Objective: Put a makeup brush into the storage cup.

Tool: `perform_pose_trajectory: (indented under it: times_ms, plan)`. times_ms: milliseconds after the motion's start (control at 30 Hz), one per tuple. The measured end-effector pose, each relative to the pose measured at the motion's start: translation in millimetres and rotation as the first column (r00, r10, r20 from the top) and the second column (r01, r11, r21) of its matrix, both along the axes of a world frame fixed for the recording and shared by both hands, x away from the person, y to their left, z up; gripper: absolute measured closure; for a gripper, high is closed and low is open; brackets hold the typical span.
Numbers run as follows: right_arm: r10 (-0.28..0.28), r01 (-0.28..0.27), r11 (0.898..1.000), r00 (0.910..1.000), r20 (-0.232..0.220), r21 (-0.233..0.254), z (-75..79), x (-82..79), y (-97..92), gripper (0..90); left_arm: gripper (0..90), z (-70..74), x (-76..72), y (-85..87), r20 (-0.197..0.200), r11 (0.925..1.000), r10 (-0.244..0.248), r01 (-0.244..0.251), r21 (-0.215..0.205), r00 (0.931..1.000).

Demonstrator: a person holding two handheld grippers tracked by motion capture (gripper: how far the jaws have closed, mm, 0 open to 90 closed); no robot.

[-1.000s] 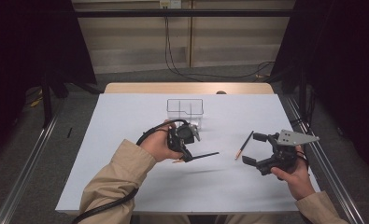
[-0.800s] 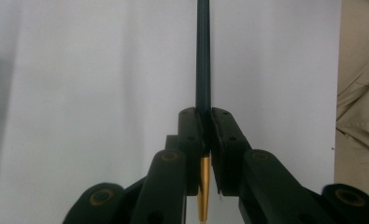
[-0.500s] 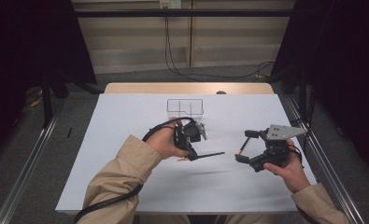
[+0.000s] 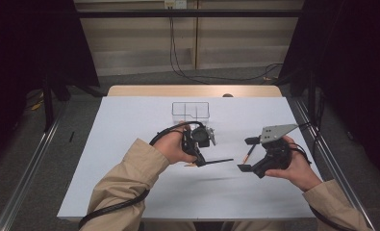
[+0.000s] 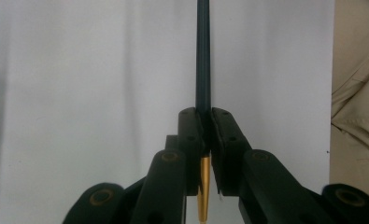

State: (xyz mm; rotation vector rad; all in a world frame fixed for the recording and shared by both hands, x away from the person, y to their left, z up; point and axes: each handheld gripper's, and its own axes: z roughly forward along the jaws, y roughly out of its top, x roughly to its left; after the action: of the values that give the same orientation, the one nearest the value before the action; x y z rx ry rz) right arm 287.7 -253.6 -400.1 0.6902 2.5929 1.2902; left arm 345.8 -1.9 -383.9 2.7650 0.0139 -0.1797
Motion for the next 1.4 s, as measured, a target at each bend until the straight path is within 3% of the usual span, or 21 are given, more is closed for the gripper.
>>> perform_pose_trajectory:
  times_ms: [233, 567, 767, 1000, 1167, 1400]
  plan:
    - [0.056, -0.06, 0.994, 0.9974, -0.045, -0.087, 1.6, 3.7, 11.9, 13.3, 83.2, -0.7, -1.2, -0.8, -0.003, 1.0, -0.004, 0.004, 0.004, 1.0]
    - [0.124, -0.139, 0.971, 0.9886, -0.085, -0.195, 4.9, 9.0, 25.5, 27.4, 83.2, -0.6, -2.6, -4.5, -0.009, 0.9999, -0.01, 0.01, 0.003, 0.9999]
    - [0.16, -0.179, 0.958, 0.9819, -0.101, -0.223, 8.8, 12.4, 28.9, 41.9, 83.2, 0.6, -3.7, -8.1, -0.002, 0.9995, -0.032, 0.032, 0.009, 0.9995]
    - [0.218, -0.239, 0.934, 0.9703, -0.105, -0.268, 9.2, 11.2, 37.6, 52.5, 83.2, -0.4, -4.9, -11.5, -0.008, 0.9992, -0.038, 0.038, 0.008, 0.9992]
    - [0.225, -0.247, 0.924, 0.9686, -0.107, -0.293, 8.2, 11.3, 42.7, 59.6, 83.2, 0.5, -6.5, -13.2, -0.012, 0.9993, -0.038, 0.038, 0.003, 0.9992]
    - [0.278, -0.3, 0.902, 0.9539, -0.114, -0.309, 7.9, 10.7, 49.4, 71.2, 83.2, 3.8, -7.9, -16.0, -0.016, 0.999, -0.043, 0.043, -0.012, 0.9989]
